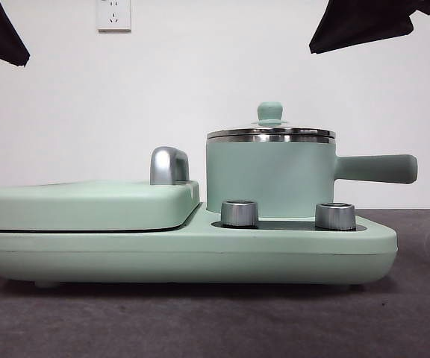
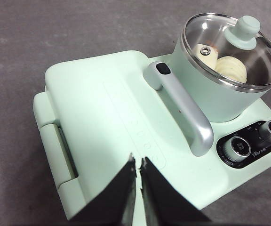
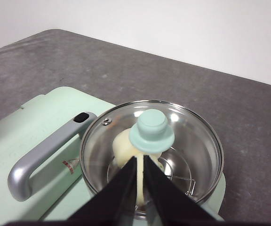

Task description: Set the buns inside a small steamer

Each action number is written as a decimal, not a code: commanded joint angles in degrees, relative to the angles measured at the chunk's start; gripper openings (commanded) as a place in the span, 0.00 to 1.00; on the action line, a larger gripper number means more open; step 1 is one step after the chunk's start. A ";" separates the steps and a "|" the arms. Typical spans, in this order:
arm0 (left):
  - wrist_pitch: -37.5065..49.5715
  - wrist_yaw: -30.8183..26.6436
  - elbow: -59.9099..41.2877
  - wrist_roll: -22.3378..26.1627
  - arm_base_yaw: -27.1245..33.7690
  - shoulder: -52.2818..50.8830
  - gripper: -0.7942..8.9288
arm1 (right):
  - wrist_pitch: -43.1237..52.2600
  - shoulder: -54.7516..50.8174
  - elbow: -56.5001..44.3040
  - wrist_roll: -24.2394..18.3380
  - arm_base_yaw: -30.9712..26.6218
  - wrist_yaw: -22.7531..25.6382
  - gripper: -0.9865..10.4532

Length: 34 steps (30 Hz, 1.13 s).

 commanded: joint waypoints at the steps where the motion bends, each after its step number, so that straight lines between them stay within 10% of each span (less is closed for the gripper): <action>1: 0.44 0.13 0.33 0.24 -0.11 0.28 0.10 | 0.87 0.26 0.37 0.24 0.50 0.07 0.10; 14: 4.96 -2.29 -4.76 4.57 1.62 -4.11 0.10 | 0.96 0.28 0.37 0.24 0.50 0.04 0.10; 22: 23.65 -3.10 -25.55 4.28 8.55 -20.59 0.10 | 0.96 0.28 0.37 0.24 0.50 0.04 0.10; 34: 24.17 -8.57 -41.53 1.44 14.51 -42.64 0.10 | 0.98 0.26 0.37 0.24 0.50 0.04 0.10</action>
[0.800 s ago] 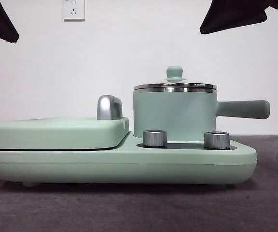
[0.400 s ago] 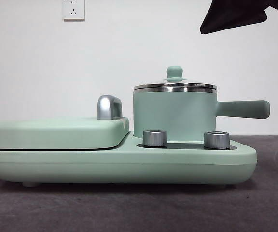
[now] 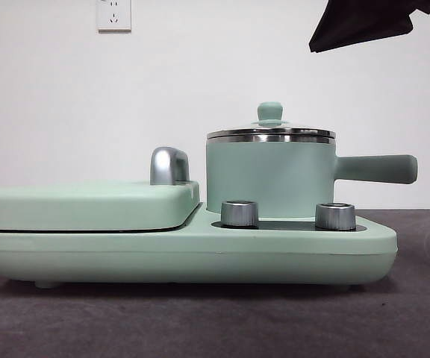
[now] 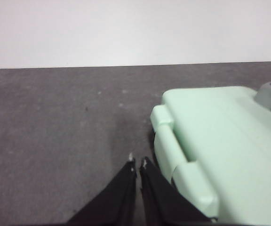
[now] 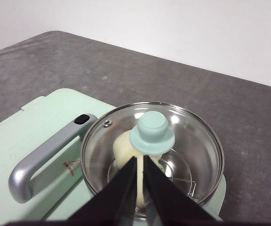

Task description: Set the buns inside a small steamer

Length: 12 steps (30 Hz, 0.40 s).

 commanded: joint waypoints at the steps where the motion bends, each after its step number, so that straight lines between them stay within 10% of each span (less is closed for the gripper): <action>1: 1.07 -0.17 -2.36 -0.66 0.74 -2.32 0.10 | 0.63 0.26 0.37 0.24 0.50 0.02 0.10; 12: 0.83 -0.31 -6.25 -0.79 3.37 -6.27 0.10 | 0.83 0.28 0.37 0.24 0.50 0.04 0.10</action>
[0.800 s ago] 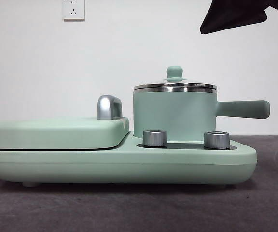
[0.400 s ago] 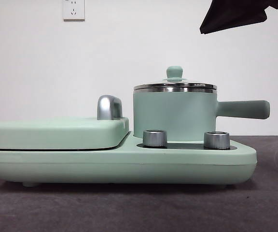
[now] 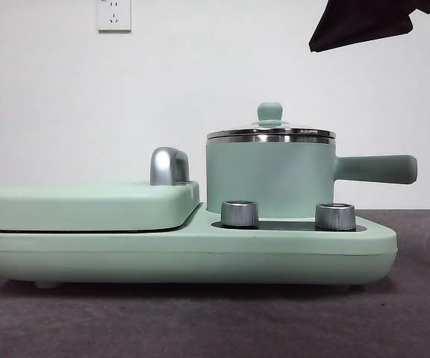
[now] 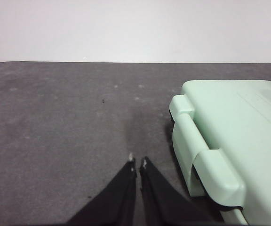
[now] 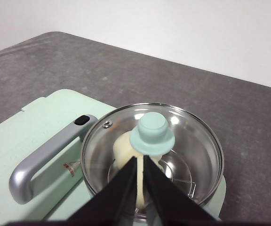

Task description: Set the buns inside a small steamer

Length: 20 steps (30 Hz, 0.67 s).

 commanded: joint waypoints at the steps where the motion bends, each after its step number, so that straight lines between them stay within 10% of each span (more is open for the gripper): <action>1: 0.81 -0.20 -1.14 -0.20 0.02 -0.02 0.10 | 0.63 0.28 0.37 0.24 0.50 0.02 0.10; 17: 0.79 -0.20 -1.14 -0.20 0.02 0.07 0.10 | 0.50 0.02 0.37 0.11 0.57 0.39 0.10; 20: 0.81 -0.20 -1.14 -0.20 0.02 0.07 0.10 | 0.04 -2.12 0.35 -6.73 -0.33 1.60 0.10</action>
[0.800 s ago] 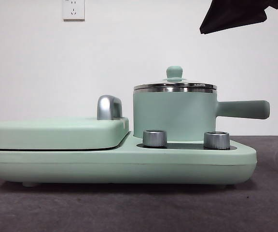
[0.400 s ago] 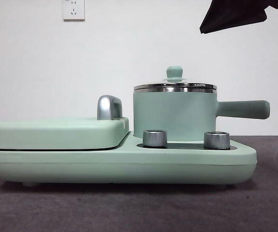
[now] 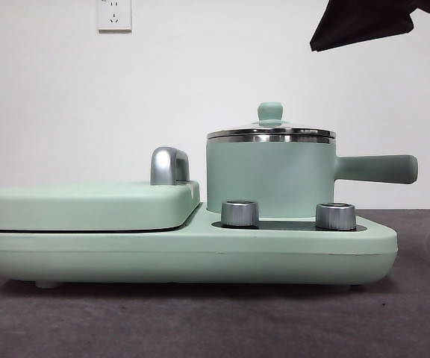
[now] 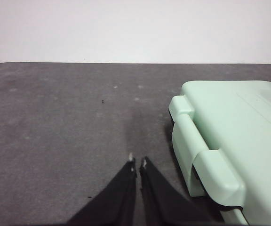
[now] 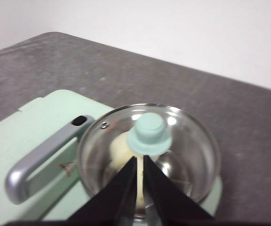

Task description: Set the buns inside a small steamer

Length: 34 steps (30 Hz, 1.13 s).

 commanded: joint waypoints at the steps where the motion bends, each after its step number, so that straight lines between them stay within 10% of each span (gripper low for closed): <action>1: 0.79 -0.20 -1.14 -0.20 0.02 0.04 0.10 | -0.13 -1.92 0.24 -6.05 -0.85 0.76 0.10; 19: 0.81 -0.20 -1.14 -0.20 0.02 0.04 0.10 | 3.15 -33.40 -25.92 -5.46 -27.56 -2.21 0.10; 34: 0.83 -0.20 -1.14 -0.20 0.02 0.04 0.10 | 0.66 -54.25 -39.56 -3.98 -30.42 -2.23 0.10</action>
